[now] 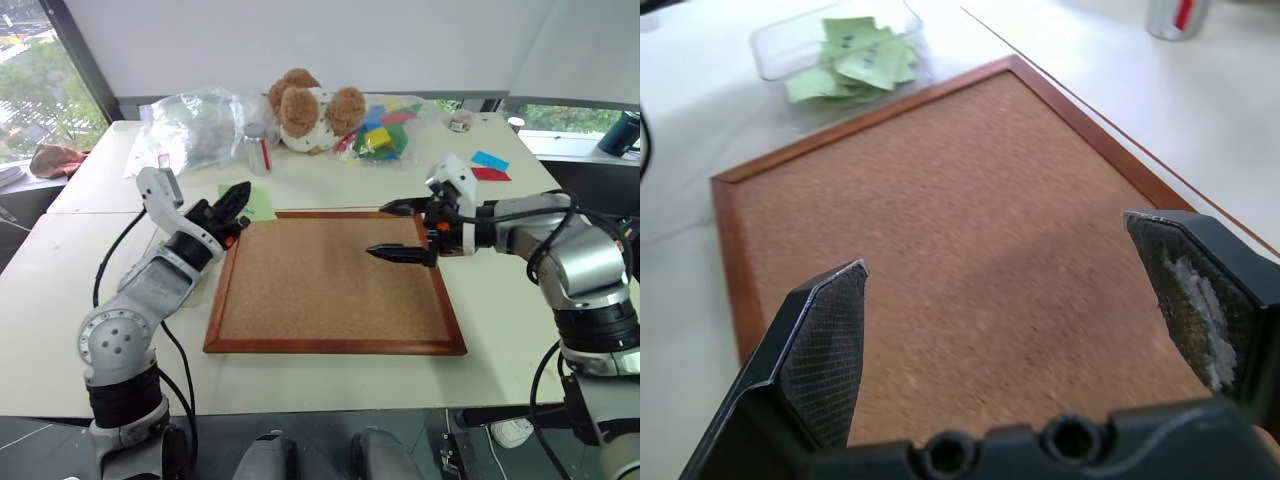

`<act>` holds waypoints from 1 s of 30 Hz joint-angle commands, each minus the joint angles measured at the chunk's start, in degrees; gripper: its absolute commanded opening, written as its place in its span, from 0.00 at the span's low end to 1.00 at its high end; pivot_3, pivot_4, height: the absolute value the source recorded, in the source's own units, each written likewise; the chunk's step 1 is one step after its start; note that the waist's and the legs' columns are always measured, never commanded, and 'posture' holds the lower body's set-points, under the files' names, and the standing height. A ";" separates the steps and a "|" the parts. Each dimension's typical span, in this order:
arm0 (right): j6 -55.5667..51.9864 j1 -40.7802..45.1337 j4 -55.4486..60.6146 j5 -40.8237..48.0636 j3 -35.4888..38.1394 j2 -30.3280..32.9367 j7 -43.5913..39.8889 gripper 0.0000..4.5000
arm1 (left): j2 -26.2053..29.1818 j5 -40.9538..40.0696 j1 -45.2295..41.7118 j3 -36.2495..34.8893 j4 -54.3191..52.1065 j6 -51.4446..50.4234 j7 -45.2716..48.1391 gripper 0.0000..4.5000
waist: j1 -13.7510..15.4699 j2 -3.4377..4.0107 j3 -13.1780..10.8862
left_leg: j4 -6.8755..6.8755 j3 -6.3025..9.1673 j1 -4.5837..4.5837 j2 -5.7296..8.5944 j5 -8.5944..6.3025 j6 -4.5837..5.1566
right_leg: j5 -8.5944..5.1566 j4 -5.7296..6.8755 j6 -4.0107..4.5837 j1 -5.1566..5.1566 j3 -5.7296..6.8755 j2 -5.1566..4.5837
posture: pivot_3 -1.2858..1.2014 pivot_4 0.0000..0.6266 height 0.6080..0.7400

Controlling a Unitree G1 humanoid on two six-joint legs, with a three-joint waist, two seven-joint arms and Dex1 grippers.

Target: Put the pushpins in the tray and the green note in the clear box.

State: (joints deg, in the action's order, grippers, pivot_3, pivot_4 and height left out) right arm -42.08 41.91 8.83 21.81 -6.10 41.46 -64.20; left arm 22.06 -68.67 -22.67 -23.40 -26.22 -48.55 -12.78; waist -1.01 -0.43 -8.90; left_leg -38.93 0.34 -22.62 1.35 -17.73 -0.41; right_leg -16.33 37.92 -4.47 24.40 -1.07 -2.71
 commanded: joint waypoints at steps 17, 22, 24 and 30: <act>2.29 0.21 3.75 1.73 -2.44 -1.02 -1.73 1.00 | 20.97 35.50 8.00 7.25 14.13 9.82 19.42 0.06 | 1.50 -0.05 -0.05 | 0.16 0.01 -0.05 0.06 -0.16 0.26 | -0.01 -0.27 0.03 -0.01 0.06 -0.18 | 0.52 0.24 1.00; 1.00 -0.68 5.37 2.12 -1.96 -0.53 -0.36 1.00 | 20.48 39.99 6.78 9.40 17.94 12.35 23.83 0.53 | 1.05 -0.05 -0.05 | 0.19 0.01 -0.15 0.06 -0.17 0.28 | -0.01 -0.33 0.02 0.06 0.07 -0.18 | 0.52 0.24 1.00; 0.69 -0.94 5.71 2.29 -1.73 -0.40 0.01 1.00 | 20.61 41.05 6.47 9.49 18.02 12.76 25.35 0.75 | 1.04 -0.05 -0.05 | 0.18 0.01 -0.19 0.06 -0.19 0.31 | -0.01 -0.34 0.02 0.09 0.07 -0.18 | 0.52 0.24 1.00; 0.86 -1.18 5.49 2.32 -1.65 -0.29 1.00 1.00 | 22.46 43.05 3.96 8.33 15.60 13.17 29.46 0.99 | 1.06 -0.05 -0.05 | 0.17 0.01 -0.23 0.06 -0.21 0.34 | -0.01 -0.36 0.02 0.11 0.08 -0.19 | 0.52 0.24 1.00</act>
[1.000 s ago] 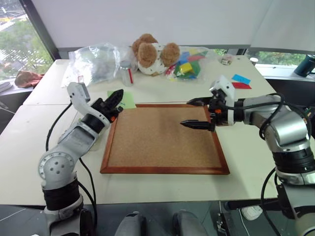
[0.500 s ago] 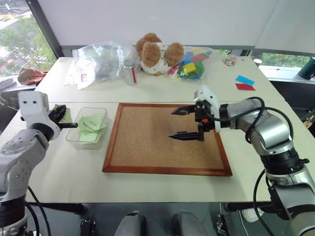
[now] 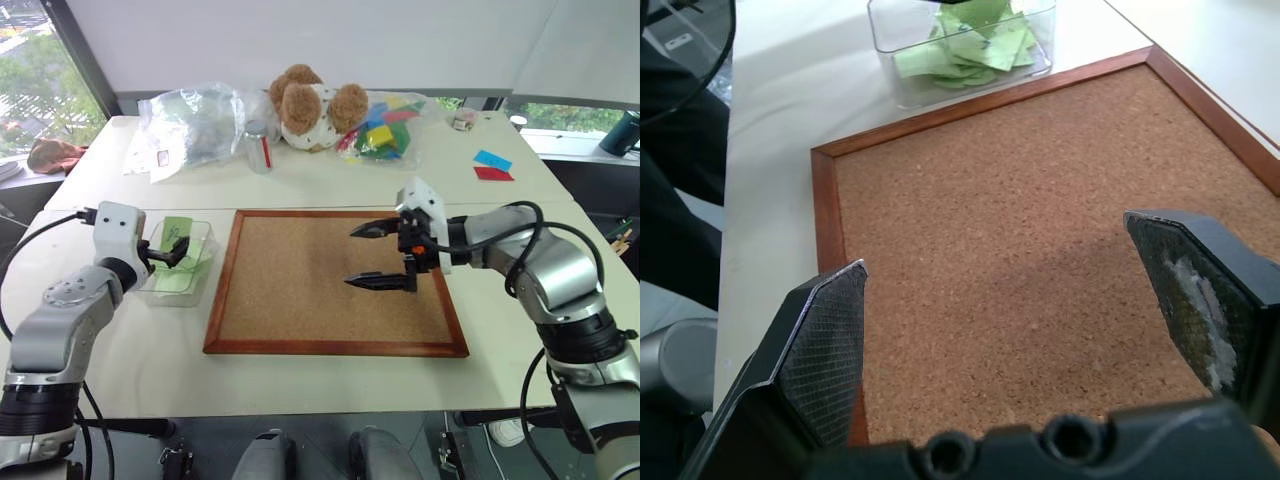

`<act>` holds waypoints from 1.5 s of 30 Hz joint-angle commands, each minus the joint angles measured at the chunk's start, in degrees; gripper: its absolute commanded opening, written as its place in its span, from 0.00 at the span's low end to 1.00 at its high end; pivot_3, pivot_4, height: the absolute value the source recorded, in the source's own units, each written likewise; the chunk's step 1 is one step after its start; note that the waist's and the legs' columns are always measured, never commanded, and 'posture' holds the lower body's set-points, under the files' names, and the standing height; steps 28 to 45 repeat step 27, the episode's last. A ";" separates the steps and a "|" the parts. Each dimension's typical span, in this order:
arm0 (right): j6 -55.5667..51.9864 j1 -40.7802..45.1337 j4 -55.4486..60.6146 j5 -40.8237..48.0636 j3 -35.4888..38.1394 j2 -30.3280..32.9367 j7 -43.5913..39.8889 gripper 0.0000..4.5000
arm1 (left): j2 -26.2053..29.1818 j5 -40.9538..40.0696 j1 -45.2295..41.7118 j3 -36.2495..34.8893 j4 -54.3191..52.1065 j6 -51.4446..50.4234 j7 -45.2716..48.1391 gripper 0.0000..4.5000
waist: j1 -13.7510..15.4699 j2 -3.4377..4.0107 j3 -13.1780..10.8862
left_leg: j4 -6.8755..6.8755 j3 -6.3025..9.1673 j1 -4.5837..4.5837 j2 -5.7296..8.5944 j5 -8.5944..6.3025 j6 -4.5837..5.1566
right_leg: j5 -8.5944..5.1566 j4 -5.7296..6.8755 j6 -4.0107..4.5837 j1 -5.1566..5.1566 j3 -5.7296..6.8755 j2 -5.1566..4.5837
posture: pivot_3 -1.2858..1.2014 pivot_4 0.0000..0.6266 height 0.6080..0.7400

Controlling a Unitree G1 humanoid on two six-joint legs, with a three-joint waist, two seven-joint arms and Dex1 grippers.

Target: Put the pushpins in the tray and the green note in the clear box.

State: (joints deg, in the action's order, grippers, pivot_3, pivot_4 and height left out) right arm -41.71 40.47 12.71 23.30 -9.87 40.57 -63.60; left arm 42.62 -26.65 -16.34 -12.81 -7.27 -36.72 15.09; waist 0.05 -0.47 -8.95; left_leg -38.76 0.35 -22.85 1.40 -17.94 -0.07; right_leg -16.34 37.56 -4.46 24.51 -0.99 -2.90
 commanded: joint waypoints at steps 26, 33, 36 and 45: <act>2.35 -6.01 -1.35 -0.87 7.49 8.74 2.74 1.00 | 6.26 -26.74 2.74 -8.12 -21.20 -17.48 26.10 0.99 | -0.79 0.00 0.00 | -0.21 0.03 -0.23 0.00 0.11 -0.18 | 0.01 0.06 -0.02 0.12 0.04 0.00 | 0.52 0.24 1.00; 2.21 -6.31 -1.15 -0.71 7.72 8.86 2.96 1.00 | 6.34 -26.74 3.11 -7.99 -21.28 -17.43 26.39 0.99 | -0.79 0.00 0.00 | -0.21 0.03 -0.22 -0.01 0.10 -0.18 | 0.01 0.07 -0.02 0.12 0.04 0.00 | 0.52 0.24 1.00; 2.21 -6.31 -1.15 -0.71 7.72 8.86 2.96 1.00 | 6.34 -26.74 3.11 -7.99 -21.28 -17.43 26.39 0.99 | -0.79 0.00 0.00 | -0.21 0.03 -0.22 -0.01 0.10 -0.18 | 0.01 0.07 -0.02 0.12 0.04 0.00 | 0.52 0.24 1.00; 2.21 -6.31 -1.15 -0.71 7.72 8.86 2.96 1.00 | 6.34 -26.74 3.11 -7.99 -21.28 -17.43 26.39 0.99 | -0.79 0.00 0.00 | -0.21 0.03 -0.22 -0.01 0.10 -0.18 | 0.01 0.07 -0.02 0.12 0.04 0.00 | 0.52 0.24 1.00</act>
